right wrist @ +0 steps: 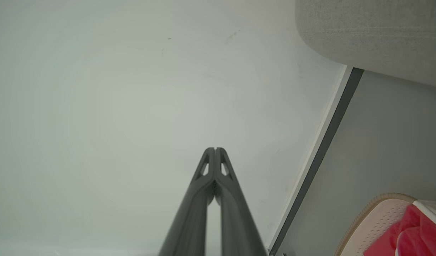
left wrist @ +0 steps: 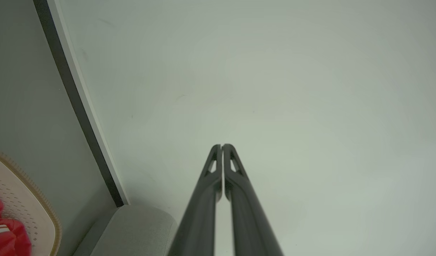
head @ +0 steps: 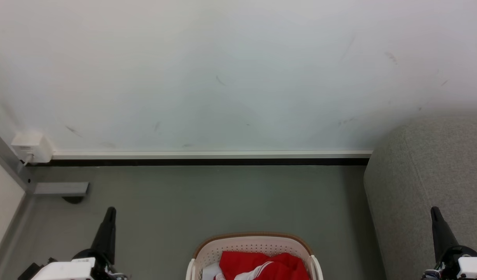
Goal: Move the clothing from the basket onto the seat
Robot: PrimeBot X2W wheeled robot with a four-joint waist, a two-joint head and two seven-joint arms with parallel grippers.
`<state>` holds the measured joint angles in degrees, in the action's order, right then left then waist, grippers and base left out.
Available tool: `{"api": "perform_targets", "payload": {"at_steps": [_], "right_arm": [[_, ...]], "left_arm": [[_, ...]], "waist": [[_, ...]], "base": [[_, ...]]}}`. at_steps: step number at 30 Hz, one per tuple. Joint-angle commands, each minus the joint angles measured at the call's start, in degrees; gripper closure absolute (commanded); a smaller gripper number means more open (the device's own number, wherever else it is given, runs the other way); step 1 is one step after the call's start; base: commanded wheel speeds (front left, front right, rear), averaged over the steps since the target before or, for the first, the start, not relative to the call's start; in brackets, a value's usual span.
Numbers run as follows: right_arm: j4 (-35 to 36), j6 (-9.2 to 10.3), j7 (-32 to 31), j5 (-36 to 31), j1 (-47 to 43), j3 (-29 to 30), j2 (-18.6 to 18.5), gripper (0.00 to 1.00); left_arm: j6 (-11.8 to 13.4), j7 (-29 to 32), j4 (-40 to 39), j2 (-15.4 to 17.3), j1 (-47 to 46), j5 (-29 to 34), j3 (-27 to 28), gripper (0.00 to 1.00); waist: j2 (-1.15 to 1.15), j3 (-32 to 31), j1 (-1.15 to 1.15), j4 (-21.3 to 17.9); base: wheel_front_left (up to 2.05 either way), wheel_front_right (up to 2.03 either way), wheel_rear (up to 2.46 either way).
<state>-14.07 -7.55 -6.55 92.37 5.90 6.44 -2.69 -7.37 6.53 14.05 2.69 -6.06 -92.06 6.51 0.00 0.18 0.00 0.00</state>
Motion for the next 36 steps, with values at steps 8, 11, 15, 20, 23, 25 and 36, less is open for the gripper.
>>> {"api": "perform_targets", "payload": {"at_steps": [8,11,15,20,23,25,36], "right_arm": [[0.19,0.13,-0.12,0.09,0.73,0.18,-0.41,1.0],[0.19,0.13,-0.12,0.09,0.73,0.18,-0.41,1.0],[0.19,0.13,-0.12,0.09,0.73,0.18,-0.41,1.0],[-0.94,0.0,0.08,-0.01,-0.68,-0.13,0.34,0.0],[-0.61,0.0,0.58,-0.5,-0.95,-0.41,0.22,0.0],[-0.38,0.0,1.06,-1.15,-1.15,-0.76,-0.01,0.0],[0.44,0.02,4.64,-8.95,-1.36,-4.13,-2.74,0.0]], "left_arm": [[-0.28,0.17,-0.18,0.4,-0.4,-0.69,0.13,1.0],[-0.28,0.17,-0.18,0.4,-0.4,-0.69,0.13,1.0],[-0.28,0.17,-0.18,0.4,-0.4,-0.69,0.13,1.0],[0.19,-0.13,0.91,-0.29,0.68,0.03,-0.12,0.0],[0.17,-1.04,0.82,-0.27,0.74,0.2,-0.78,0.0],[0.16,-1.64,0.79,-0.25,0.79,0.39,-1.07,0.0],[0.45,-4.65,1.29,-0.16,0.57,6.69,-1.41,0.0]], "waist": [[0.0,0.0,0.0,0.0],[0.0,0.0,0.0,0.0],[0.0,0.0,0.0,0.0],[0.0,0.01,0.0,0.0],[0.0,0.01,0.0,0.03],[0.0,0.02,0.0,0.05],[0.0,0.04,0.0,0.12]], "base": [[0.0,0.0,0.0],[0.0,0.0,0.0],[0.0,0.0,0.0],[0.0,0.0,0.0],[0.0,0.0,0.0],[0.0,0.0,0.0],[0.0,0.0,0.0]]}}
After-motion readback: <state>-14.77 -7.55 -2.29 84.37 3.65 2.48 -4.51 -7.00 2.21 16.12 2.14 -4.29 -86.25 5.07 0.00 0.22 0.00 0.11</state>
